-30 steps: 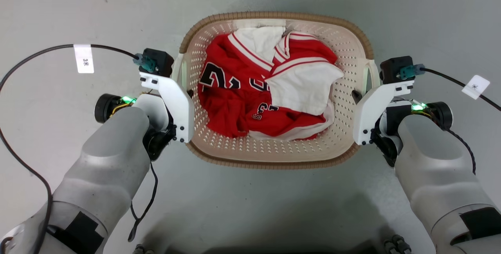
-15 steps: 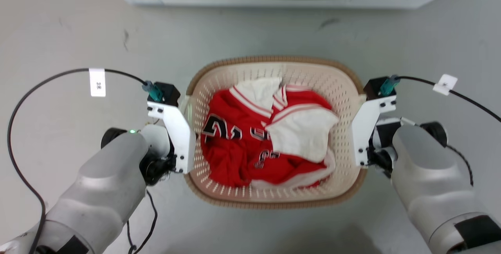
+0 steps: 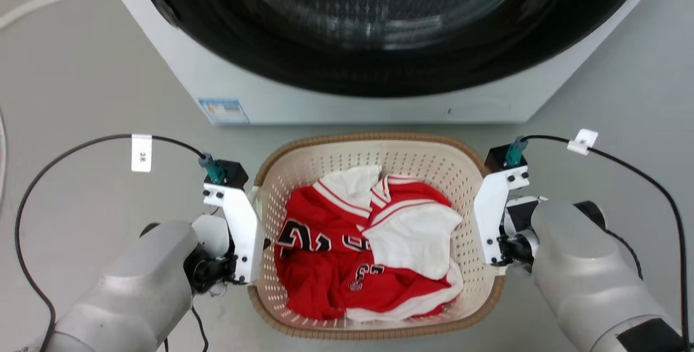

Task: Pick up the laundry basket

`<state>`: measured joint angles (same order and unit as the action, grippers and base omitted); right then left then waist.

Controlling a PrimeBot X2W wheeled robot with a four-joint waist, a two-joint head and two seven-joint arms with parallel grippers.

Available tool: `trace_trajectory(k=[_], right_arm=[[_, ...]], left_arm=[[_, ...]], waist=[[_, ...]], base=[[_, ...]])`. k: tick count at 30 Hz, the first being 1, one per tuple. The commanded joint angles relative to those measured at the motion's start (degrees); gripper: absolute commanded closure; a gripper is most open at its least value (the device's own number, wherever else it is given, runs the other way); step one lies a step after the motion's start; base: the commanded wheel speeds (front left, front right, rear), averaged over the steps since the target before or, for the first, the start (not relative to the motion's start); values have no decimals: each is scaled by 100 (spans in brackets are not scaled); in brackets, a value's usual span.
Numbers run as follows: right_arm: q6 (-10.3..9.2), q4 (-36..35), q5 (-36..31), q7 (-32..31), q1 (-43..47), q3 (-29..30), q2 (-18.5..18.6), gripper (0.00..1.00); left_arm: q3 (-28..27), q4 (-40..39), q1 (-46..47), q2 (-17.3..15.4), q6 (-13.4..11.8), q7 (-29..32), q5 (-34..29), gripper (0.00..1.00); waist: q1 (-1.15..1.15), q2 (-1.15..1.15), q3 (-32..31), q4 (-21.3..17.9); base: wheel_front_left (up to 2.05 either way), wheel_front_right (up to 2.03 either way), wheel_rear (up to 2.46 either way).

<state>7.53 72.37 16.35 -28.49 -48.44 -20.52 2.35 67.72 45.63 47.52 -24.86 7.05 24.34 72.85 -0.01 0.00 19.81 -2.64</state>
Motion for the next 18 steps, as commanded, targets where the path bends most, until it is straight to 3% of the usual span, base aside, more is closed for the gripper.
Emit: trace_trajectory(k=[1,5,18], right_arm=[[-8,-12,42,-75,138,-81,96,100],[-5,-238,493,-438,396,-301,82,100],[3,-409,1020,-1032,654,-888,73,100]], left_arm=[[19,-53,-34,-81,72,26,29,100],[135,-146,-166,-60,74,240,261,100],[327,-238,-486,-194,76,554,603,100]], waist=[[1,0,-476,-34],[1,0,-879,-30],[1,0,-1699,-168]], base=[[0,0,0],[0,0,0],[0,0,0]])
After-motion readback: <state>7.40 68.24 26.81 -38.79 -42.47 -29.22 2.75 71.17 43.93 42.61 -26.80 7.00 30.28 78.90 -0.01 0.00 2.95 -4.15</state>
